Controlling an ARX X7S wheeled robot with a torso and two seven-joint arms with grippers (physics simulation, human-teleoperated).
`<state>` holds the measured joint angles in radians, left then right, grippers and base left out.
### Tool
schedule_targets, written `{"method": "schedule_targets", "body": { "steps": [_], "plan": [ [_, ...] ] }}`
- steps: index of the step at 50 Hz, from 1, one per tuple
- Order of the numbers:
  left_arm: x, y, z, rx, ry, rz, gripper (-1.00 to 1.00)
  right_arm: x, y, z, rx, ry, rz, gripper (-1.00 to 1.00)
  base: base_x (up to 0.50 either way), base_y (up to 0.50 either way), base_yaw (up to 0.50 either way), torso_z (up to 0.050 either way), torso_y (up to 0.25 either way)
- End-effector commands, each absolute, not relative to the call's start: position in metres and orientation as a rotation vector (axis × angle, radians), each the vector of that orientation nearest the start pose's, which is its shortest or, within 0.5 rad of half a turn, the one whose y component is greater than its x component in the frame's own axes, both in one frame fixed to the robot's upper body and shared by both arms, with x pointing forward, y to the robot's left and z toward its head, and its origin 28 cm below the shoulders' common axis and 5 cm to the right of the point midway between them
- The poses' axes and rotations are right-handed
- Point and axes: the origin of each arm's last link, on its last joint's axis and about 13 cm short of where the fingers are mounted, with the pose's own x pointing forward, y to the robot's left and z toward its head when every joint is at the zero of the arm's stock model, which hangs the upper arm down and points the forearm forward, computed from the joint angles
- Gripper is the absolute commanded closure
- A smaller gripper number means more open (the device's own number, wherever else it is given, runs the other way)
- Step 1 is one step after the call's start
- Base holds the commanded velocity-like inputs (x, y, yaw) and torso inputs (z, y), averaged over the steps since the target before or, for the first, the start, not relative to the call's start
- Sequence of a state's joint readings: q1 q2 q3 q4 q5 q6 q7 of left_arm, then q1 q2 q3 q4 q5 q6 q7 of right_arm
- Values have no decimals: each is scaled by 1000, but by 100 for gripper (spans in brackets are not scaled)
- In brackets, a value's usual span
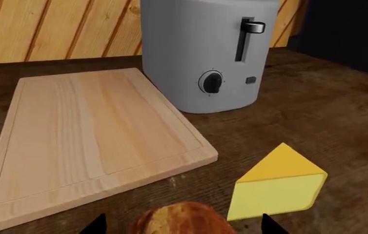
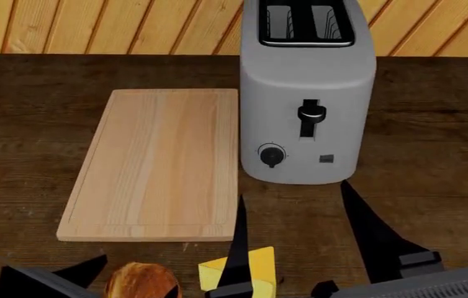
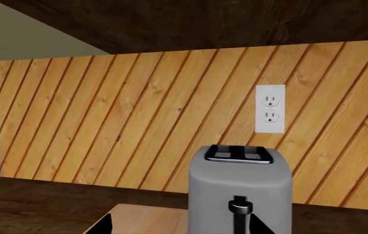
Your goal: Place the bread and cheese on the cutting board.
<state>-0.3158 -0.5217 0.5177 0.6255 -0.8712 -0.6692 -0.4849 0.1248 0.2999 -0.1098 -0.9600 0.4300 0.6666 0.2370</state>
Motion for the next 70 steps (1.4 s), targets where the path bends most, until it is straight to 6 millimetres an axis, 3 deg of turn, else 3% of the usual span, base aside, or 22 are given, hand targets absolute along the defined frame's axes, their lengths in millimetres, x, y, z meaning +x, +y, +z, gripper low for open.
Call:
{"method": "schedule_targets", "body": {
  "steps": [1, 16, 17, 28, 38, 45, 63, 70],
  "plan": [
    [204, 180, 115, 27, 217, -370, -100, 175, -93, 171, 17, -312, 206, -100, 0, 0, 0, 0, 0],
    [206, 178, 109, 28, 242, -375, -100, 175, -93, 171, 18, -310, 209, -100, 1, 0, 0, 0, 0],
    [206, 178, 110, 23, 240, -374, 100, 175, -93, 171, 18, -311, 209, -100, 0, 0, 0, 0, 0],
    [204, 180, 117, 25, 191, -343, 100, 177, -93, 170, 19, -305, 209, -100, 0, 0, 0, 0, 0],
    [202, 186, 147, -3, 88, -257, 100, 176, -94, 171, 34, -312, 209, -100, 0, 0, 0, 0, 0],
    [209, 188, 157, -8, 67, -224, 100, 175, -94, 172, 34, -315, 209, -100, 0, 0, 0, 0, 0],
    [256, 188, 201, 10, 19, -138, 100, 177, -92, 170, 30, -308, 220, -100, 0, 0, 0, 0, 0],
    [275, 188, 206, 12, 30, -99, 100, 177, -93, 171, 34, -311, 219, -100, 0, 0, 0, 0, 0]
  ]
}}
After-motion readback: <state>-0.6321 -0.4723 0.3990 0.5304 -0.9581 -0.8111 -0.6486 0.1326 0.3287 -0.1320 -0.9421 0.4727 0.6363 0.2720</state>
